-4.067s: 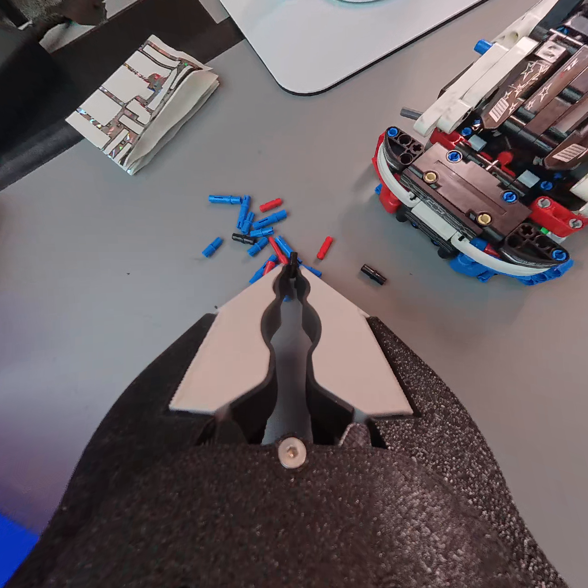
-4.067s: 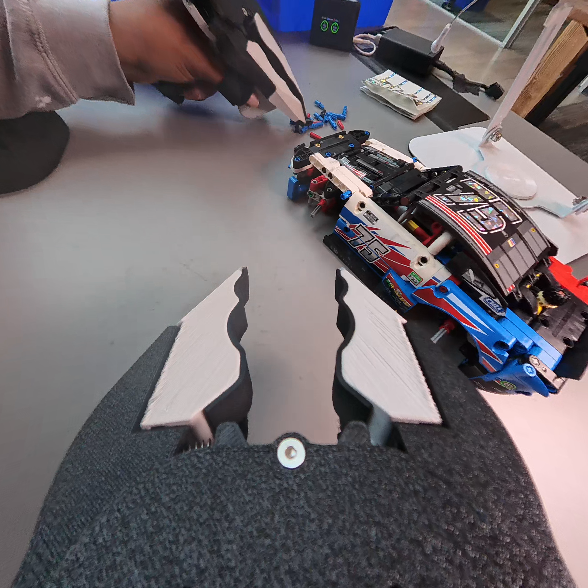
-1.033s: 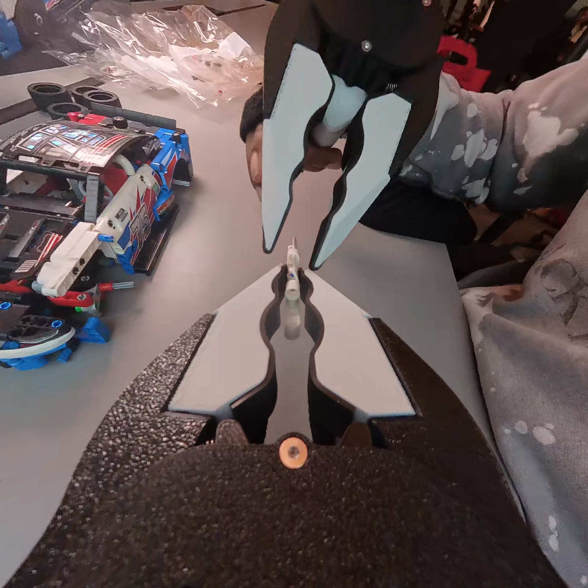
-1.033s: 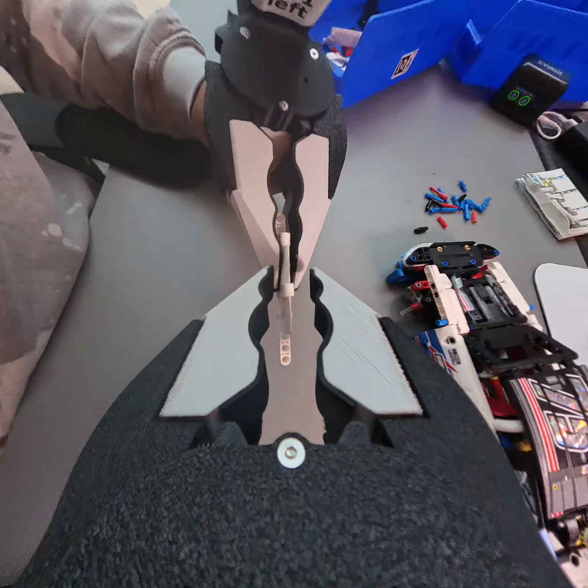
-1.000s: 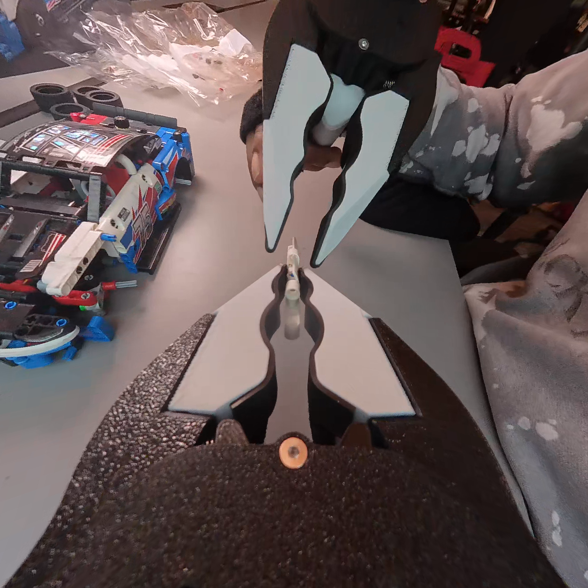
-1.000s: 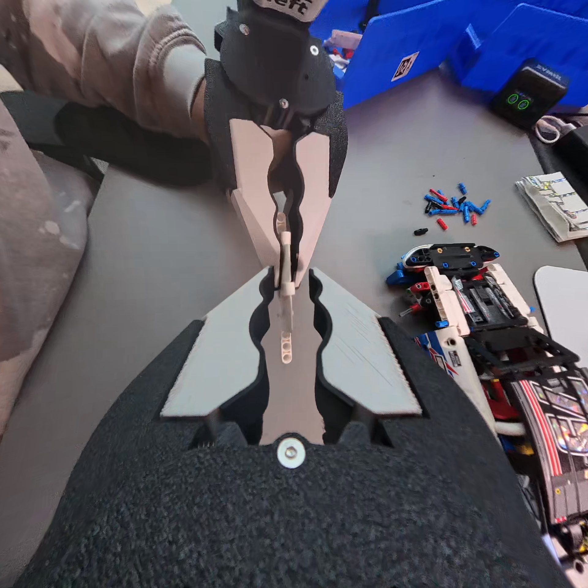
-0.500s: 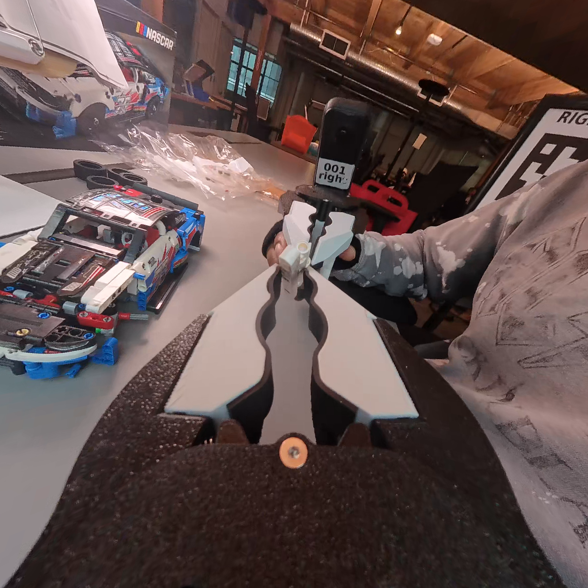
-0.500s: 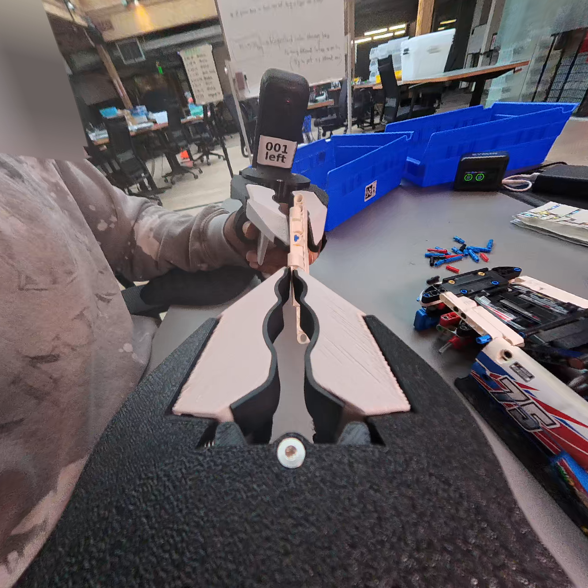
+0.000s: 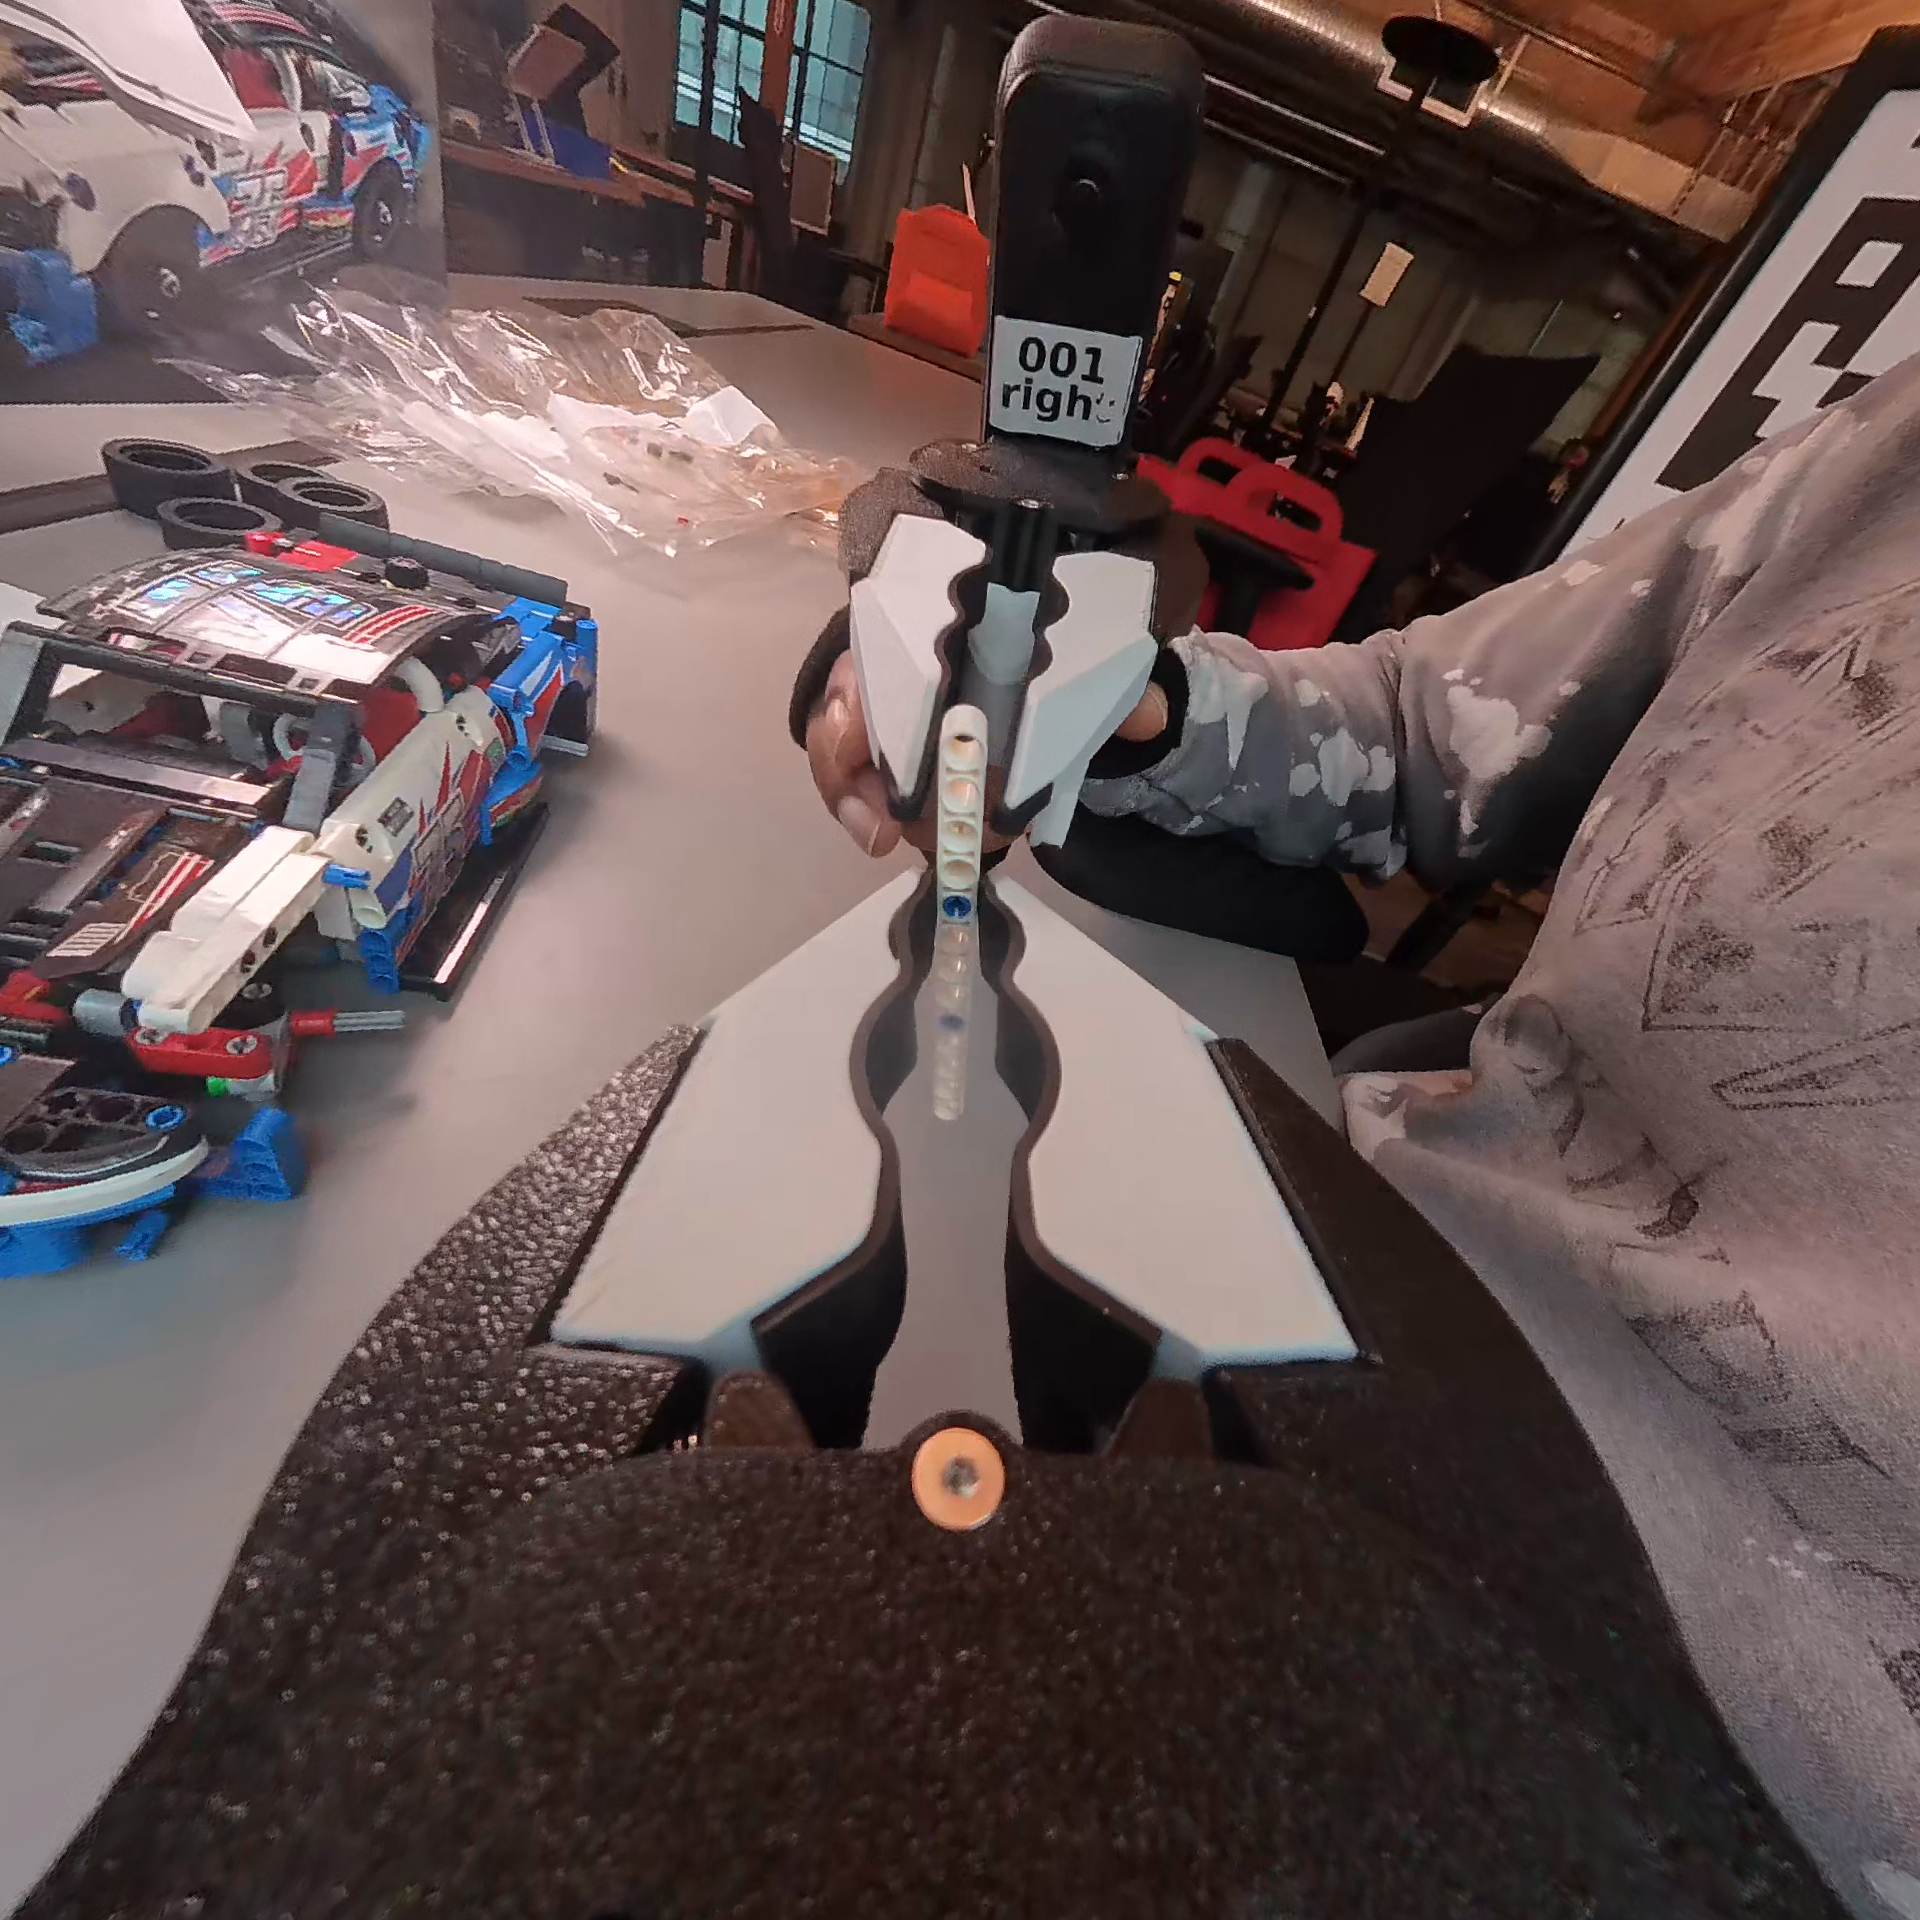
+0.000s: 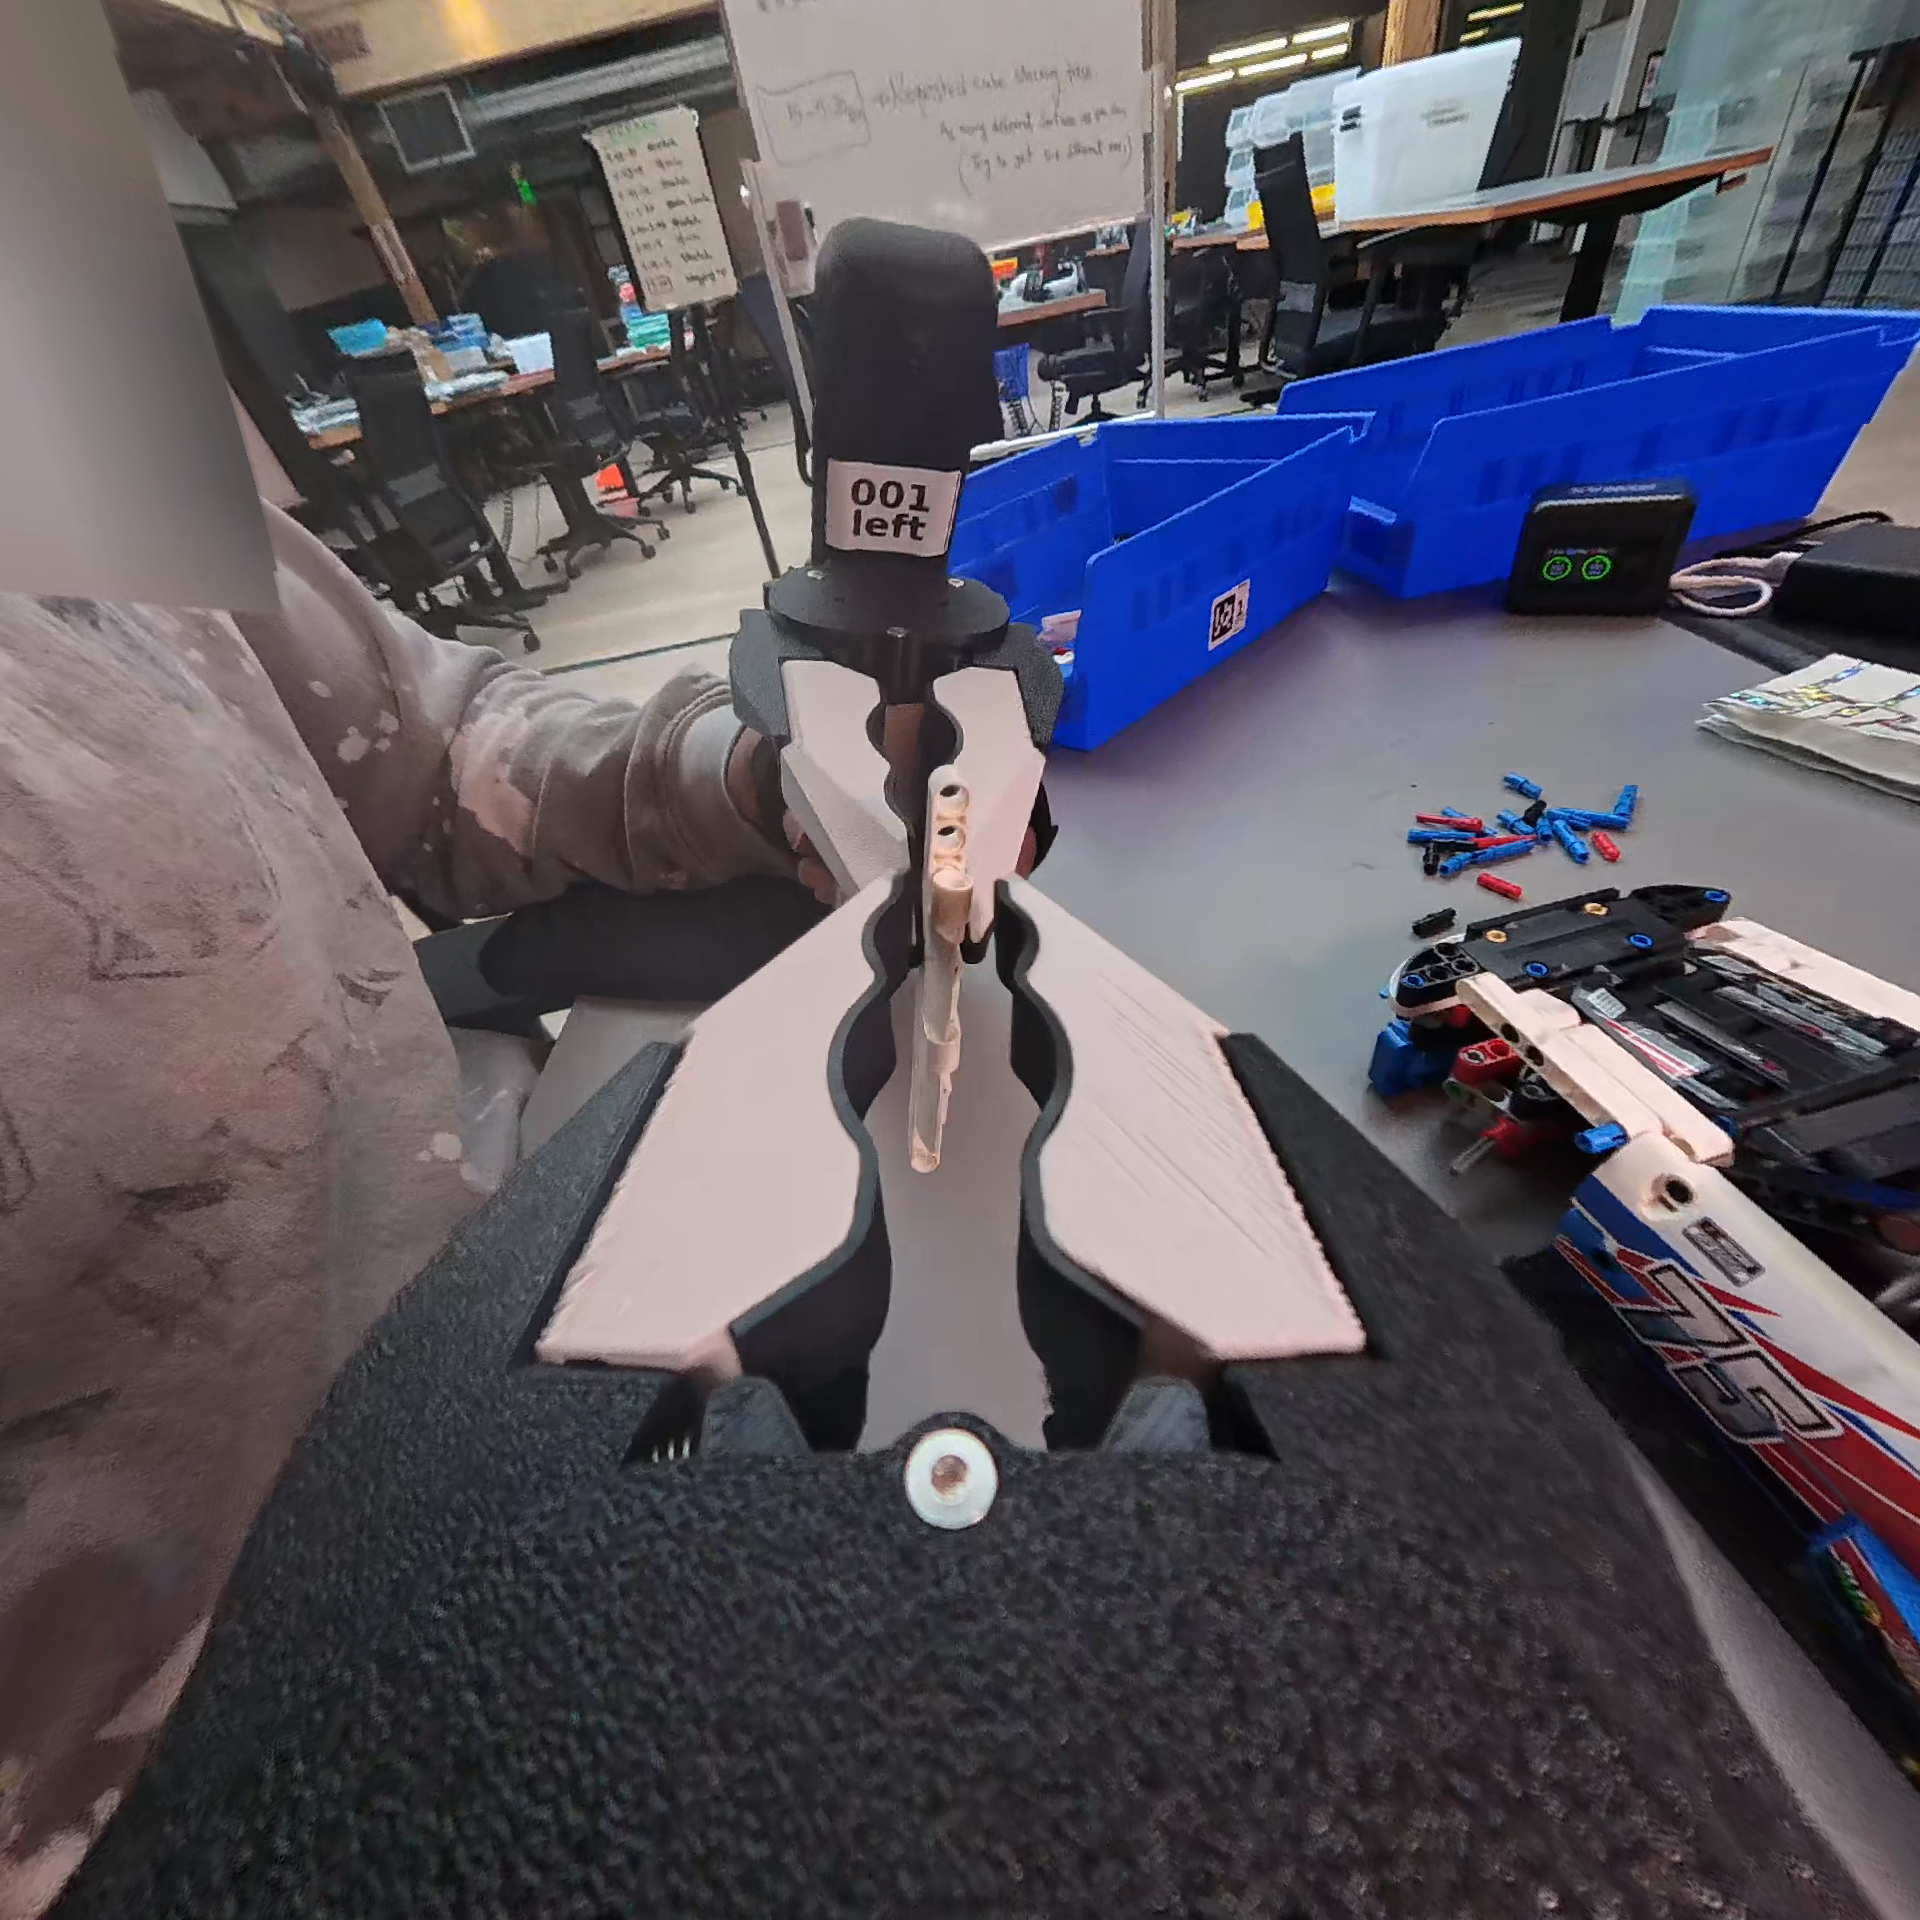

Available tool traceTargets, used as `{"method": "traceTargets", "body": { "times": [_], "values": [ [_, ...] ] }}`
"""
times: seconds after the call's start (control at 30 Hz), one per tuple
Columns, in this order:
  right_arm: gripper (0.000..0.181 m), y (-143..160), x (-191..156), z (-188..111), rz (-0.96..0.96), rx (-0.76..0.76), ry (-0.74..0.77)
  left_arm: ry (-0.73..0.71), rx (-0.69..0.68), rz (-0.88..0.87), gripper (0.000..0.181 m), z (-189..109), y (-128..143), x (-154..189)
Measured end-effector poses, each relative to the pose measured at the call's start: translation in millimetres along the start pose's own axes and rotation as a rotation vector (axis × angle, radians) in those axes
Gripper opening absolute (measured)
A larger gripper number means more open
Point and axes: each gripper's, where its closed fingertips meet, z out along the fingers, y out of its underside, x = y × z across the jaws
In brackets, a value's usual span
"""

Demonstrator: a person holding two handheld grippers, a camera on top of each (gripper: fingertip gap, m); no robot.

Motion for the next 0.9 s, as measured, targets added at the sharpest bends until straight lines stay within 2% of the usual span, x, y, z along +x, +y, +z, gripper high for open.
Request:
{"method": "traceTargets", "body": {
  "times": [0.03,0.2,0.27,0.43,0.53,0.63,0.67,0.77,0.9],
  "values": [
    [0.007,2,-2,1,-0.005,-0.005,-0.007,0.010,-0.004,-0.001,0.005,1,1,2],
    [0.006,0,-7,-1,0.016,0.021,-0.037,0.035,0.012,-0.025,0.006,1,-1,7],
    [0.006,-3,-6,-1,0.056,0.049,-0.044,0.040,0.042,-0.048,0.013,0,-5,7],
    [0.006,0,-9,2,0.130,0.065,-0.081,0.060,0.049,-0.051,0.005,-1,-7,10],
    [0.006,-10,-10,0,0.182,0.120,-0.107,0.080,0.120,-0.084,0.004,-5,-19,11],
    [0.005,-24,12,-30,0.242,0.217,-0.072,0.040,0.340,-0.186,0.003,-47,-53,-12],
    [0.005,-24,19,-40,0.241,0.228,-0.045,0.014,0.356,-0.192,0.003,-59,-54,-20],
    [0.006,-3,26,-40,0.186,0.133,0.043,0.002,0.317,-0.242,0.004,-58,-40,-31],
    [0.006,54,40,-26,-0.019,-0.238,0.185,0.003,0.244,-0.297,0.005,-33,-24,-37]
  ]
}}
